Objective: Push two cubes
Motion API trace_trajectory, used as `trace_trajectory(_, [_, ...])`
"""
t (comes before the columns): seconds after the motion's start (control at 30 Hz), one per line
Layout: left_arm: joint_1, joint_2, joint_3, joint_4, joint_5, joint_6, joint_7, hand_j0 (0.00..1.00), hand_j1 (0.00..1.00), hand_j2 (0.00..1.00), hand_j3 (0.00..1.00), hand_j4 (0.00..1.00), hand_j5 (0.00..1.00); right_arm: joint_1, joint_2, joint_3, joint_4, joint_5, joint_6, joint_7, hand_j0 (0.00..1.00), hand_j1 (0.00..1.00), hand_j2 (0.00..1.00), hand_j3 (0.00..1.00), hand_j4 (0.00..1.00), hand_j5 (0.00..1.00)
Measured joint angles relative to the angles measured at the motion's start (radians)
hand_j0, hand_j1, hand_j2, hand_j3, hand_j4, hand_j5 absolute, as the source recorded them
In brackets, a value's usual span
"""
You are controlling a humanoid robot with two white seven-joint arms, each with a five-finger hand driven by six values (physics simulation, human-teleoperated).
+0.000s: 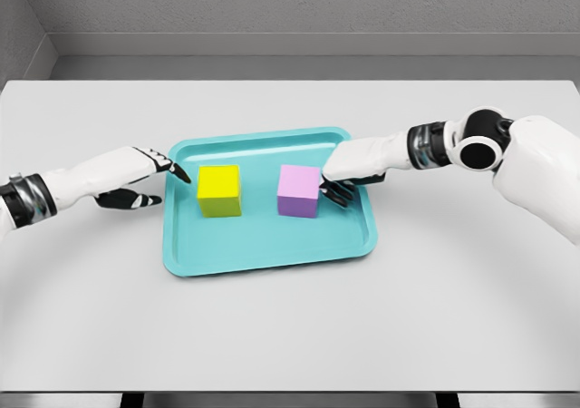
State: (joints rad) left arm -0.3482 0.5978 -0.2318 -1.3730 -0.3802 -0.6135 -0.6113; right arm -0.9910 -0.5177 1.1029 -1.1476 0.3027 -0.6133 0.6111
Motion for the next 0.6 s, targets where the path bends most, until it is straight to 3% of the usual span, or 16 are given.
trace_trajectory(0.6, [-0.008, -0.044, -0.032, -0.001, -0.007, 0.002, 0.001, 0.67, 0.67, 0.67, 0.67, 0.67, 0.67, -0.011, 0.032, 0.003, 0.082, 0.002, 0.000, 0.000, 0.13, 0.13, 0.13, 0.13, 0.13, 0.13])
